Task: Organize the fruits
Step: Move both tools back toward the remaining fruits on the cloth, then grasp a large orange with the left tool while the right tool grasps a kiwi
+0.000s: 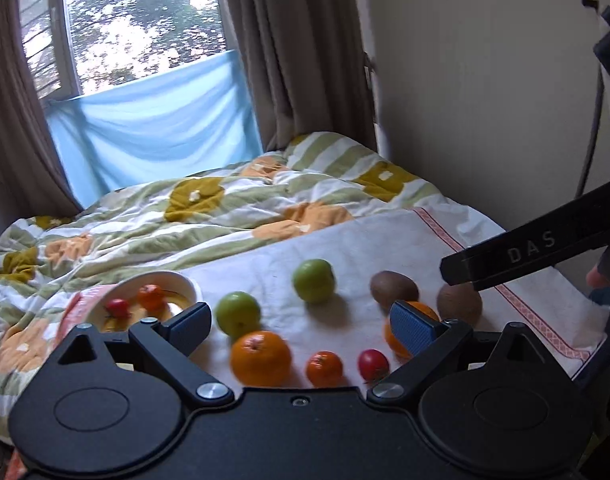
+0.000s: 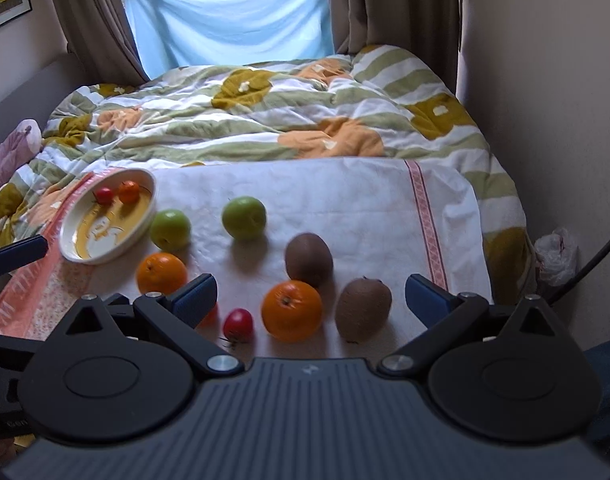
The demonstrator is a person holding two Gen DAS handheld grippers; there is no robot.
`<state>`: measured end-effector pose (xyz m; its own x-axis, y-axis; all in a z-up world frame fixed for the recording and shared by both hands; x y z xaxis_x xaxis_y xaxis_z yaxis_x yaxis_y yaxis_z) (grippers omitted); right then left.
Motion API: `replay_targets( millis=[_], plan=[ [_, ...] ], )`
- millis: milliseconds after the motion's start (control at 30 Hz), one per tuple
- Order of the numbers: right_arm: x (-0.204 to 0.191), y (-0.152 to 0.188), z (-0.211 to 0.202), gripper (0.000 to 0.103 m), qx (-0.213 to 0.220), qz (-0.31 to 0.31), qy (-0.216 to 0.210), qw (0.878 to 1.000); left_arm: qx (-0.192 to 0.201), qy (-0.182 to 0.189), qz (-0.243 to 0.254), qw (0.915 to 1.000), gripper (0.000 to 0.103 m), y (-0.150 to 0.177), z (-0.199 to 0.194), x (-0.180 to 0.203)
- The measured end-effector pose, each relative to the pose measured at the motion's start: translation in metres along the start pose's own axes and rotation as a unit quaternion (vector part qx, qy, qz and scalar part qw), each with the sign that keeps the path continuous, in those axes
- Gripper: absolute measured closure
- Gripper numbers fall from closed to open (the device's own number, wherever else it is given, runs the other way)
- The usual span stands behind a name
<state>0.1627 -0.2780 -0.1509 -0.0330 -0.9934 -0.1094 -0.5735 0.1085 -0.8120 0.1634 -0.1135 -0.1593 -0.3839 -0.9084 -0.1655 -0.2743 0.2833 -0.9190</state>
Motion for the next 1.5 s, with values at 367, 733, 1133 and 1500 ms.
replay_targets(
  millis=[367,733,1133,1500],
  plan=[
    [0.043,0.044,0.054,0.0,-0.005,0.036,0.047,0.998,0.019,0.097,0.055,0.9936,0.005,0.04,0.06,0.061],
    [0.058,0.057,0.079,0.0,-0.003,0.068,0.069,0.995,-0.011,0.154,0.068,0.9857,0.016,0.061,0.1,0.088],
    [0.053,0.058,0.089,0.005,-0.02,0.065,0.061,0.996,-0.041,0.178,0.052,0.9818,0.038,0.07,0.114,0.095],
    [0.044,0.062,0.098,0.032,-0.031,0.049,0.039,0.998,-0.046,0.166,0.049,0.9838,0.038,0.07,0.112,0.093]
  ],
)
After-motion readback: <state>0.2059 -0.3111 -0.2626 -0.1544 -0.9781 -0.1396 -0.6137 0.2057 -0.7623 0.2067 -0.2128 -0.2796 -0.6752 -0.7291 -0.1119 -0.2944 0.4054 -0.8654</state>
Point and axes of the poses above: each gripper's, at about its wrist camera, not at the fingertips, and z roughly the way its jaws point, x to its right, y to its underside, the point moved 8 cm from there along z, roughly the way its jaws point, and after that the axes turned 12 degrees about x, right-handed, at the moved point
